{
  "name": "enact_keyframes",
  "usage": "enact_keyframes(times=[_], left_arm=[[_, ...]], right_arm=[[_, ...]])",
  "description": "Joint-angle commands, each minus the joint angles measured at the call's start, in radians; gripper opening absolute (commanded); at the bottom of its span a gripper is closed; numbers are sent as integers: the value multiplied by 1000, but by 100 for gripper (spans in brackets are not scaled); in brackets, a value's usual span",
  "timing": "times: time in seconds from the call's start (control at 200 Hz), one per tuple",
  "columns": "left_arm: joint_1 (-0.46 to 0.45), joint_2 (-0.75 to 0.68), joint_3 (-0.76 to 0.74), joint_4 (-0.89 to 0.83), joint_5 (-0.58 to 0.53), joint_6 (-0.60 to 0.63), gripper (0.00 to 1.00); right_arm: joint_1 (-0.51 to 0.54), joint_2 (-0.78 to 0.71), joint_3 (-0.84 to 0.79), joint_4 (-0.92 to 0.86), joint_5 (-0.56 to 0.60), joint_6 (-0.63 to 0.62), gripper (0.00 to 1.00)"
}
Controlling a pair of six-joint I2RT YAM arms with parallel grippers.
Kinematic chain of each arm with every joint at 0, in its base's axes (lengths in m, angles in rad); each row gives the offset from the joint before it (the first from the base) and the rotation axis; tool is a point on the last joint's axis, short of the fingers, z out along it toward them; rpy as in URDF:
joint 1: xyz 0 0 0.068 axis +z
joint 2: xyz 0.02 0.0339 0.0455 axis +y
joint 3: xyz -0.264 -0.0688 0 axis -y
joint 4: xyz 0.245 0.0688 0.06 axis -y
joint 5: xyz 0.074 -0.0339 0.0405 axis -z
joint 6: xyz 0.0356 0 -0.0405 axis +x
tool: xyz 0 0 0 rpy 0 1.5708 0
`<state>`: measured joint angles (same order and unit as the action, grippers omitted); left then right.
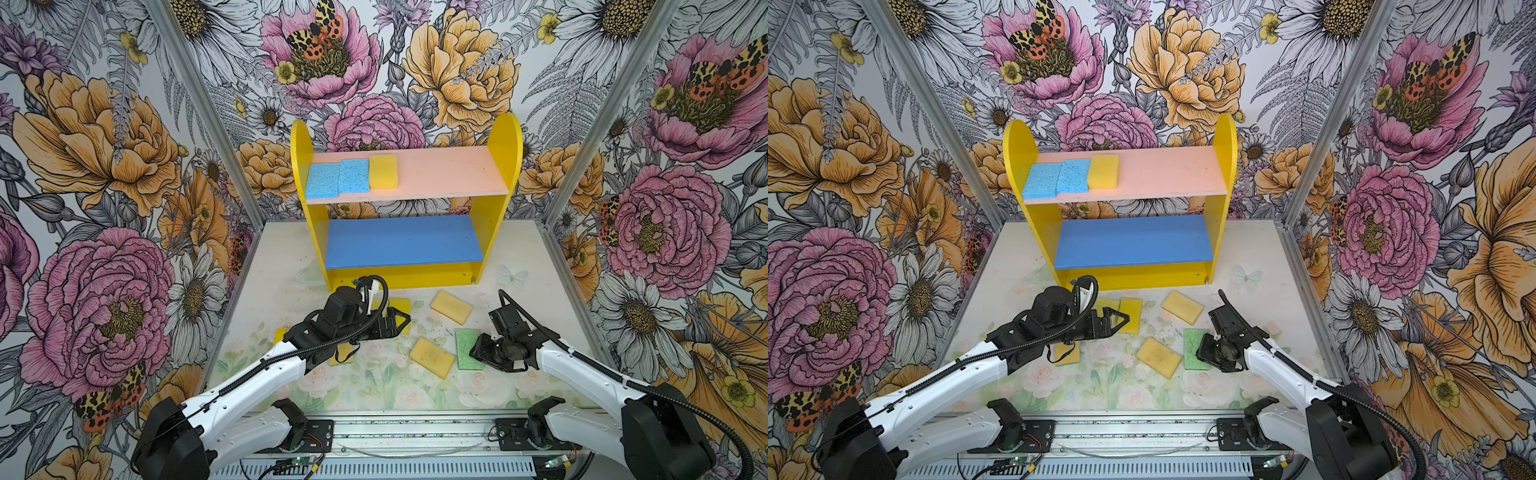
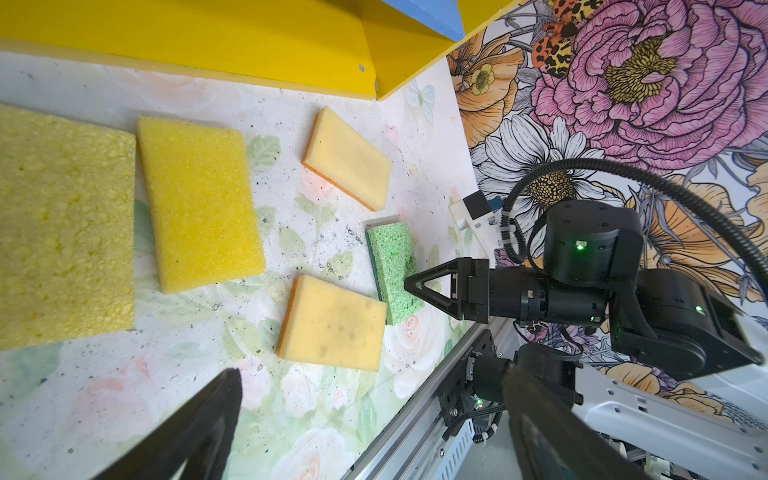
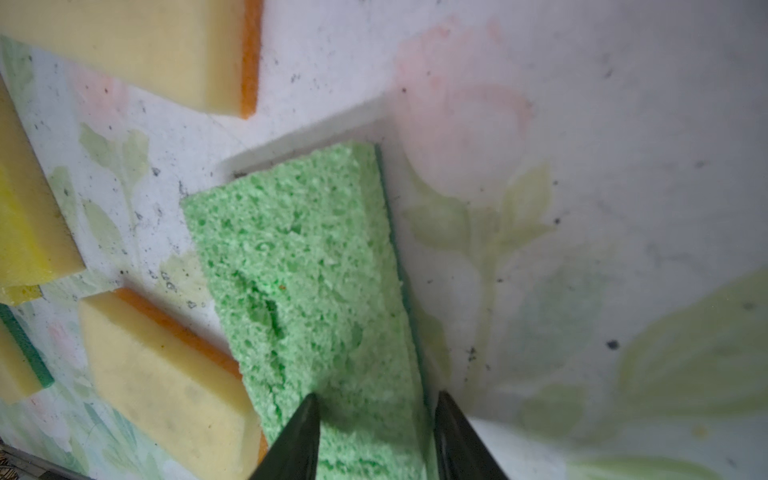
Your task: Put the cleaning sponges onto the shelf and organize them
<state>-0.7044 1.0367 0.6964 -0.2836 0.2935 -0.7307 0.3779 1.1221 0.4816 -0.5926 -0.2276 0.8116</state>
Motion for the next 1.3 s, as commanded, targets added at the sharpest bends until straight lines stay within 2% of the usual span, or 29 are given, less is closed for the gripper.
enact_keyframes(times=[0.0,0.185,0.375,0.73,1.061,1.296], left_arm=[[8,12,-11,12,17,0,99],[8,11,-12,12,18,-3,99],[-1,17,-24,27,17,-14,99],[-57,173,-26,231,48,-72,99],[-69,265,-5,351,93,-100,99],[-22,198,-4,480,150,-164,99]], right_arm=[[-8,-12,-14,4,34,-9,42],[-8,2,-8,4,59,-23,33],[-7,-25,15,4,60,-29,17],[-7,-88,78,-4,-7,-44,0],[-5,-158,186,-33,-115,-42,0],[35,-107,393,-45,-194,-56,0]])
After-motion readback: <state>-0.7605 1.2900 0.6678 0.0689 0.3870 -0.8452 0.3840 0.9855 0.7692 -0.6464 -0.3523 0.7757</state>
